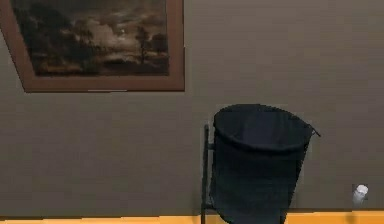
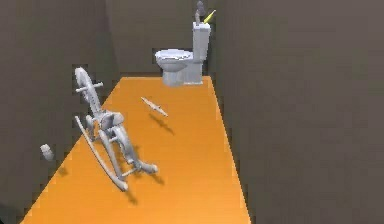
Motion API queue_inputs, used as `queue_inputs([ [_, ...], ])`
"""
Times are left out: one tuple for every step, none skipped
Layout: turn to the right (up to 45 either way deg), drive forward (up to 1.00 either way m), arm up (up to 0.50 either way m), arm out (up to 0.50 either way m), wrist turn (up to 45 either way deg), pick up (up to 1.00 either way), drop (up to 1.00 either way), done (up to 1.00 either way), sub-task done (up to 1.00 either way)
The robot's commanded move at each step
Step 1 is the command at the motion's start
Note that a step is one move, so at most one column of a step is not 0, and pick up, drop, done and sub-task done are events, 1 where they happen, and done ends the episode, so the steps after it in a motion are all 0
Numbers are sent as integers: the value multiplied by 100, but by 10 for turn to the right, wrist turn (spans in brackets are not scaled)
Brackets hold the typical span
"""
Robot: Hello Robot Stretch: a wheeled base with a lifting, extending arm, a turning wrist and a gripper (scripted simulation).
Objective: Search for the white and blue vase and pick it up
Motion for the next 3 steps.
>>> queue_inputs([
  [0,15,0,0,0,0,0,0,0],
  [-270,0,0,0,0,0,0,0,0],
  [0,30,0,0,0,0,0,0,0],
])
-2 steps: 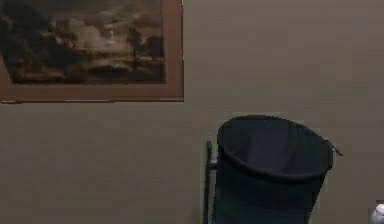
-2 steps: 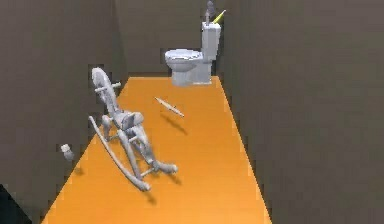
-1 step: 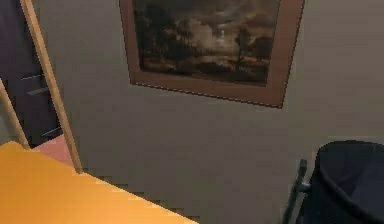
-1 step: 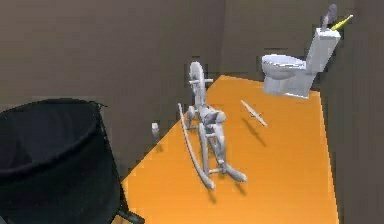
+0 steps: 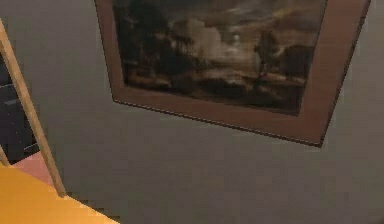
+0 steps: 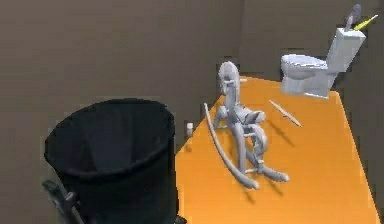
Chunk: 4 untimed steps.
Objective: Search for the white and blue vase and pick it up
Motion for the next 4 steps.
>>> queue_inputs([
  [-450,0,0,0,0,0,0,0,0],
  [-60,0,0,0,0,0,0,0,0],
  [0,100,0,0,0,0,0,0,0],
  [-30,0,0,0,0,0,0,0,0],
])
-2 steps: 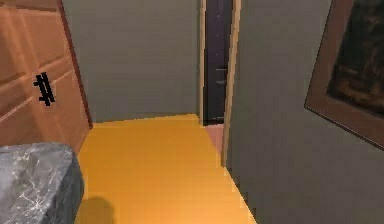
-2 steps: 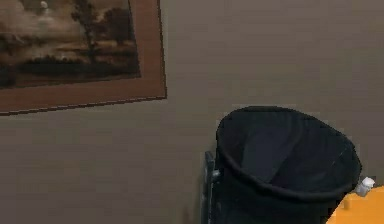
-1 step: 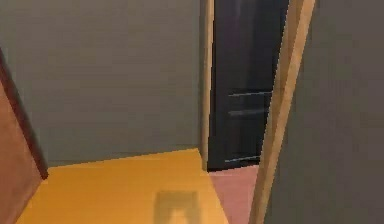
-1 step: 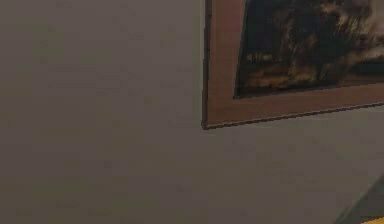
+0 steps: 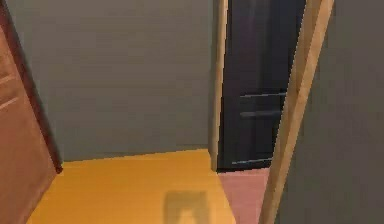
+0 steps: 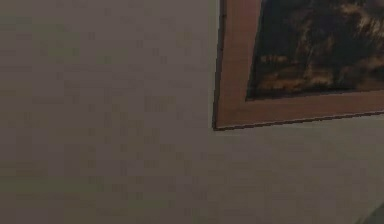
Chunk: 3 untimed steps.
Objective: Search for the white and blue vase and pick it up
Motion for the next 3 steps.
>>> queue_inputs([
  [0,70,0,0,0,0,0,0,0],
  [30,0,0,0,0,0,0,0,0],
  [-90,0,0,0,0,0,0,0,0],
])
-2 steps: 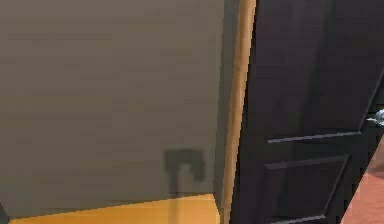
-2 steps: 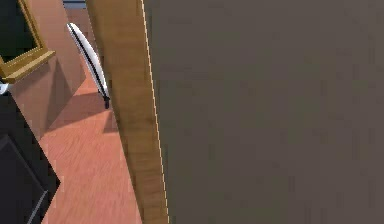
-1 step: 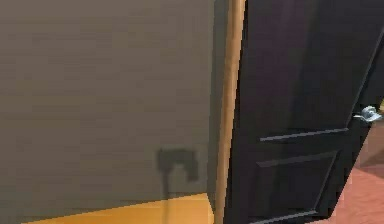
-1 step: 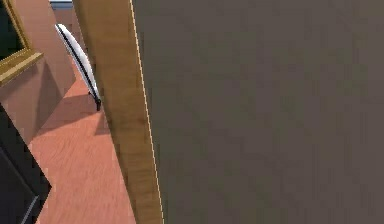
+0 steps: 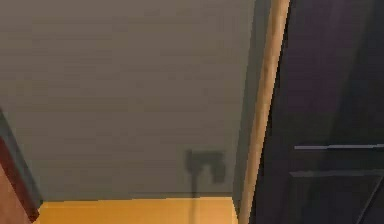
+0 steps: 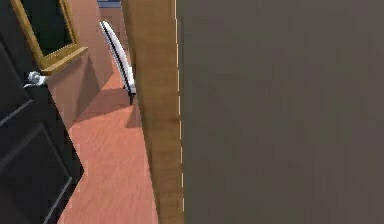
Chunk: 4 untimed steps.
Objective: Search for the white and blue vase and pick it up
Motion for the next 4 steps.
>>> queue_inputs([
  [0,20,0,0,0,0,0,0,0],
  [150,0,0,0,0,0,0,0,0],
  [0,40,0,0,0,0,0,0,0],
  [450,0,0,0,0,0,0,0,0],
])
